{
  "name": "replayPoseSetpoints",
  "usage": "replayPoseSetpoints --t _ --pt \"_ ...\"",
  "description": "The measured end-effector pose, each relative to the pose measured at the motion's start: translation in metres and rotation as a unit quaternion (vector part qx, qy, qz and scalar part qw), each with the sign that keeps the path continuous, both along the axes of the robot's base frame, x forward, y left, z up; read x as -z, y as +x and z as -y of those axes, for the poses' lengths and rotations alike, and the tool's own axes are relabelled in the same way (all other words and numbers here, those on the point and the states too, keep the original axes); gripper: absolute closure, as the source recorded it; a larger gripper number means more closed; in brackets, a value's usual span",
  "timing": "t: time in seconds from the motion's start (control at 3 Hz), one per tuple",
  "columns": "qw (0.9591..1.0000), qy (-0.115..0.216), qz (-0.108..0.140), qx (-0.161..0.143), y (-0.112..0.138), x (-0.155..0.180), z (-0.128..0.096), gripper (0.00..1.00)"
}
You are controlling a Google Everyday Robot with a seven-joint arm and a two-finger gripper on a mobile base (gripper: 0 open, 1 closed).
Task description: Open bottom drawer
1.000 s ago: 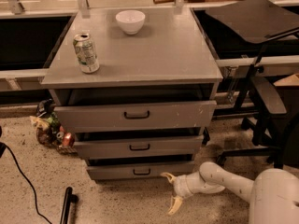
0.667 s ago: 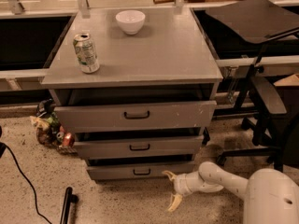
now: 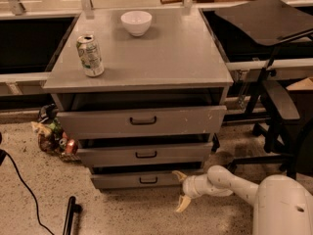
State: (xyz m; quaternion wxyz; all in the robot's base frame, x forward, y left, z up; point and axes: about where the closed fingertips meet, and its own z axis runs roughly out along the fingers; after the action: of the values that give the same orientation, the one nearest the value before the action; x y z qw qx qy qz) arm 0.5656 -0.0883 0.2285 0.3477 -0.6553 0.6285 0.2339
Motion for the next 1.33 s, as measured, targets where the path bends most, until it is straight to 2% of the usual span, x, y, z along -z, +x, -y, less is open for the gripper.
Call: replayPoseSetpoints --t 0.33,0.67,1.33 --pt "0.9994 -0.03 0.016 -0.01 0.015 0.003 -0.009 0.0" --pt "0.9977 -0.058 0.022 -0.028 0.025 0.012 -0.027 0.0" --pt "0.9953 -0.082 0.007 -0.05 0.034 0.037 -0.053 0.0"
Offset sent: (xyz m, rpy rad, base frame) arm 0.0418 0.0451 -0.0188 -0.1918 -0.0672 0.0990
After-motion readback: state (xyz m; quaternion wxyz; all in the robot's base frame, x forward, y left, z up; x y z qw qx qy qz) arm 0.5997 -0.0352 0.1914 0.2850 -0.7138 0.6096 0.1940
